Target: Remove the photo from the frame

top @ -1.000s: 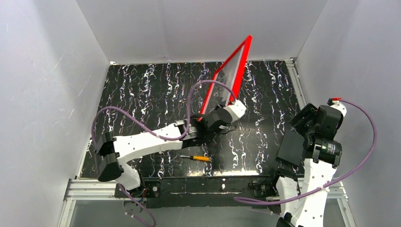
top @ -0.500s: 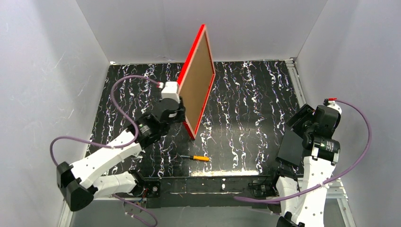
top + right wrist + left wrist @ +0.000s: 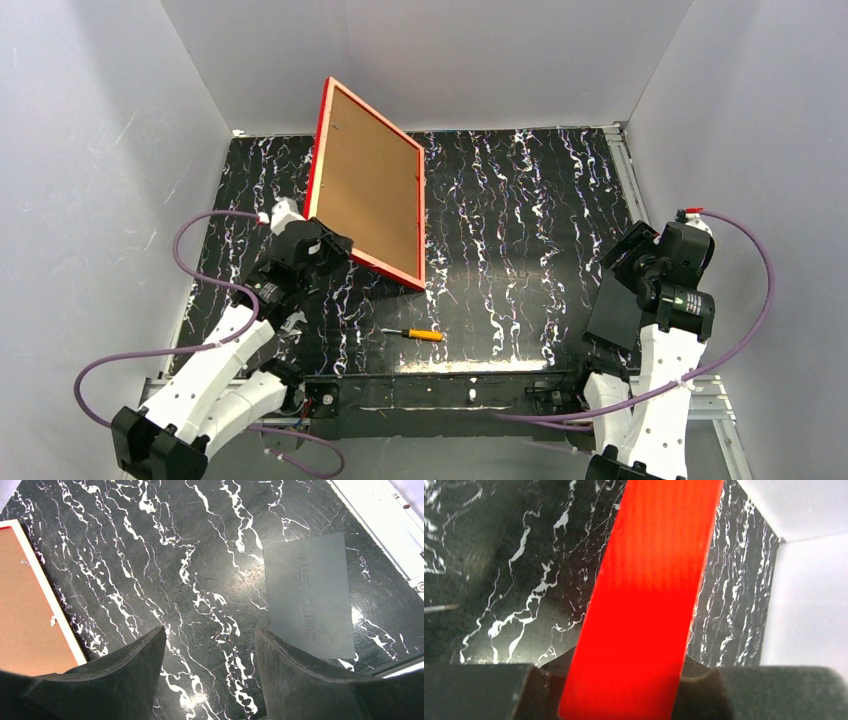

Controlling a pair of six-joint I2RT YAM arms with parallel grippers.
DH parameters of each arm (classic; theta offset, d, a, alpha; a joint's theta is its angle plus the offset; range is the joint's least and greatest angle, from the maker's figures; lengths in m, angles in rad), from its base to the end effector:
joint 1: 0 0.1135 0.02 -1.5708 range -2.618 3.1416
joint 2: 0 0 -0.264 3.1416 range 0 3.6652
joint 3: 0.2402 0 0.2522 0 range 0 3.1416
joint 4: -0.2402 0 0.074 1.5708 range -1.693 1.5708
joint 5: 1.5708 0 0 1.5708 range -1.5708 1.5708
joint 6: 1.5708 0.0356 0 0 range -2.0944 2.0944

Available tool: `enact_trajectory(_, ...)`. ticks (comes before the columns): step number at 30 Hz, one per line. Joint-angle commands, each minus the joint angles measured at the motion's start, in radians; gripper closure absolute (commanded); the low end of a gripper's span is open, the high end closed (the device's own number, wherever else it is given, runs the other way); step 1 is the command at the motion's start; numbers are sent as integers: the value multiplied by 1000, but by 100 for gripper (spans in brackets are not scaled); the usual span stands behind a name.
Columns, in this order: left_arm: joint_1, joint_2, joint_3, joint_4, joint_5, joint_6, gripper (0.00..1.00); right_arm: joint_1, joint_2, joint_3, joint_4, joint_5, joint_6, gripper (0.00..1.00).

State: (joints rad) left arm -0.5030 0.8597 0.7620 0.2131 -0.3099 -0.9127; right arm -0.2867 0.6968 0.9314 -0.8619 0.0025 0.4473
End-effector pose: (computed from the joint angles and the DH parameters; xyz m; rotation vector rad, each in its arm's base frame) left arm 0.1844 -0.0891 0.3618 -0.5652 1.4214 -0.9210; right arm 0.1252 -0.0370 0.3339 0.7905 2.0525 0.0873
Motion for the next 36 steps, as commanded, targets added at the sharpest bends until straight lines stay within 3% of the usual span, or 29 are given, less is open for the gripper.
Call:
enact_trajectory(1,81,-18,-60,-87,0,-139,100,2,8,-12,45,-25,6,27)
enact_trajectory(11,135,-48,-105,-147,31,-111,100,2,12,-41,64,-52,1,27)
enact_trajectory(23,136,48,-129,-171,240,-251,100,2,18,-78,105,-111,-12,27)
enact_trajectory(36,100,132,-164,-109,457,-249,100,2,32,-86,120,-125,-19,27)
